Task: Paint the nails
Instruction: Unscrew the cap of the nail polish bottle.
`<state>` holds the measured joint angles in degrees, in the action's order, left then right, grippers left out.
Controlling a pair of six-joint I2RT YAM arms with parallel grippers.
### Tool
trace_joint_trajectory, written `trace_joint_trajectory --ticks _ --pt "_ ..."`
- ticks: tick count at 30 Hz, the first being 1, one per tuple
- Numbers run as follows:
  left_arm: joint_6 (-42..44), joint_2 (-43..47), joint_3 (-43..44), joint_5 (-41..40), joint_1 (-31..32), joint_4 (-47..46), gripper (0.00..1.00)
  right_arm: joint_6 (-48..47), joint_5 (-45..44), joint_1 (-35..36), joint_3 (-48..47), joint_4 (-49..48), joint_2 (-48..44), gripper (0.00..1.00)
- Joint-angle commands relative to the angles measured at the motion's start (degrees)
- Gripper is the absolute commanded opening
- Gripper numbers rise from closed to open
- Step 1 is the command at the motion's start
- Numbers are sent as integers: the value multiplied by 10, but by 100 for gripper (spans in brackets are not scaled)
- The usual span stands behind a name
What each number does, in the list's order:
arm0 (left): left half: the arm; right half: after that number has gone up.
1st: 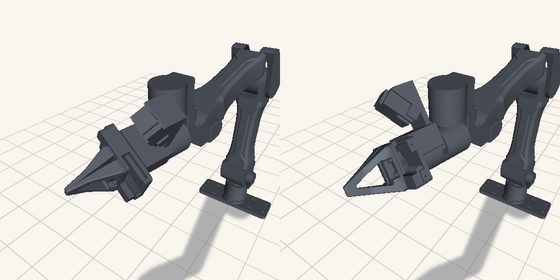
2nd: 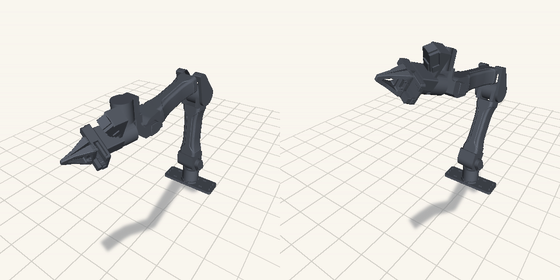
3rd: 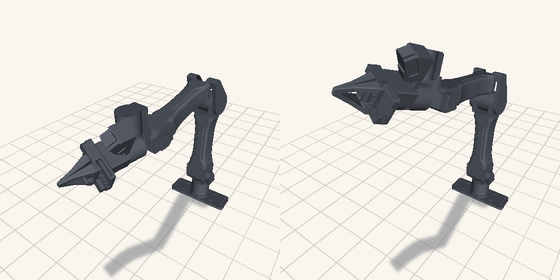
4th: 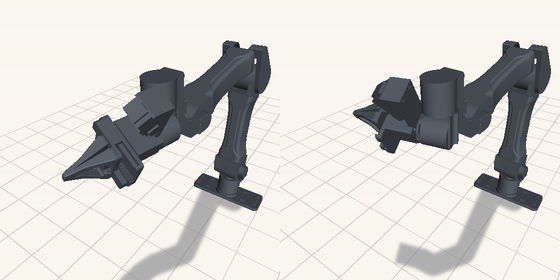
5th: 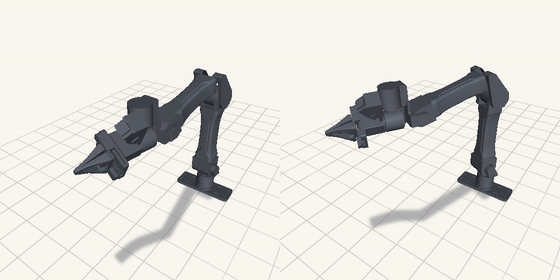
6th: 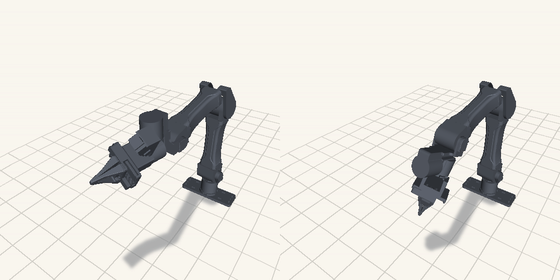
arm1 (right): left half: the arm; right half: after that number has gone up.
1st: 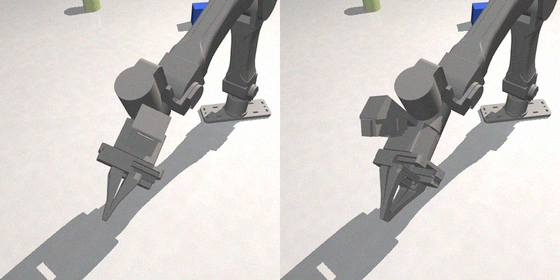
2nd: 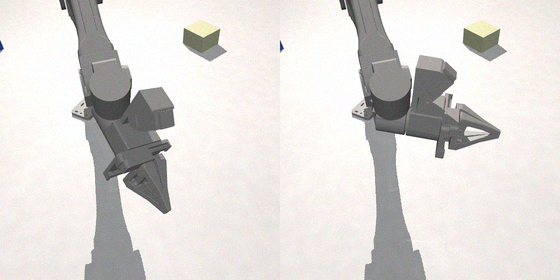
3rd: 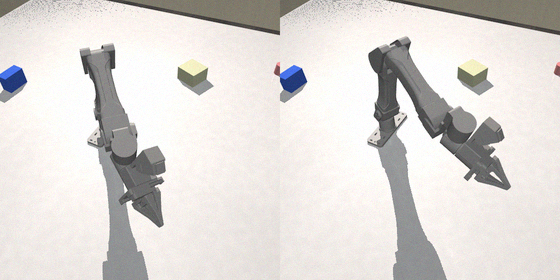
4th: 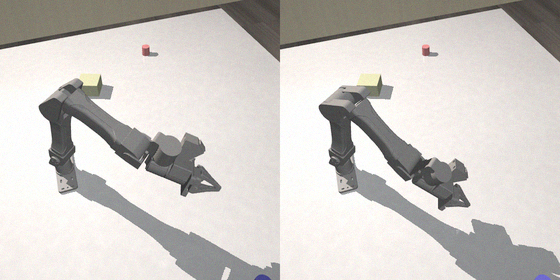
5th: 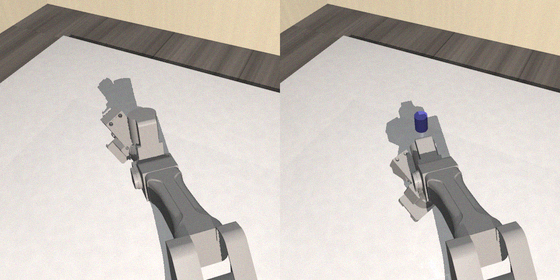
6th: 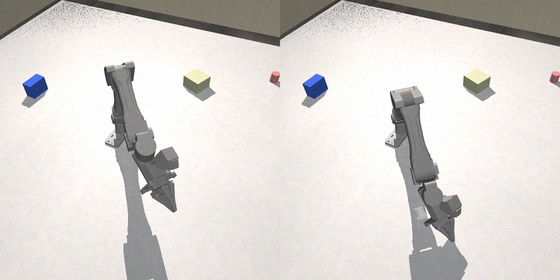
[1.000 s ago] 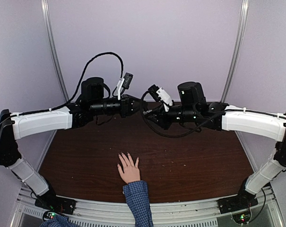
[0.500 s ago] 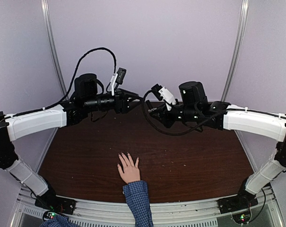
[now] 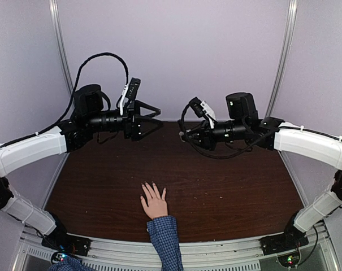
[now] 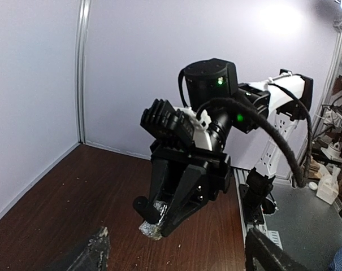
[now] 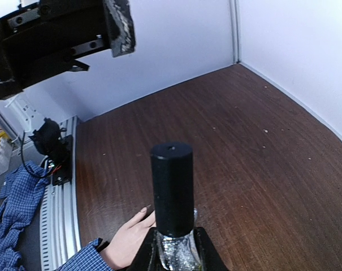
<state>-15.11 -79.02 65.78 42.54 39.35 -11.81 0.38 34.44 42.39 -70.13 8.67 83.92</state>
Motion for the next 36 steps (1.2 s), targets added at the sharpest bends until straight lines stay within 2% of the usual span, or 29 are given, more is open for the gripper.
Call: trace_joint_trajectory --ticks 1,7,12,20,24,30,36 --pt "59 0 -9 78 -3 1 82 -15 98 -3 -11 5 -5 0" --pt "62 -3 -31 142 3 -64 77 -6 204 -3 -30 5 14 0" --pt "128 -9 -23 162 29 -34 72 22 311 2 -49 -12 37 0" --pt "107 -39 -12 167 46 -84 61 15 358 20 -65 -4 42 0" --pt "92 -55 -6 172 55 -105 57 -12 363 29 -77 31 46 0" --pt "34 -64 -24 189 58 -200 48 -18 376 31 -82 38 49 0" --pt "24 -63 -29 193 58 -221 41 -18 391 32 -84 43 55 0"
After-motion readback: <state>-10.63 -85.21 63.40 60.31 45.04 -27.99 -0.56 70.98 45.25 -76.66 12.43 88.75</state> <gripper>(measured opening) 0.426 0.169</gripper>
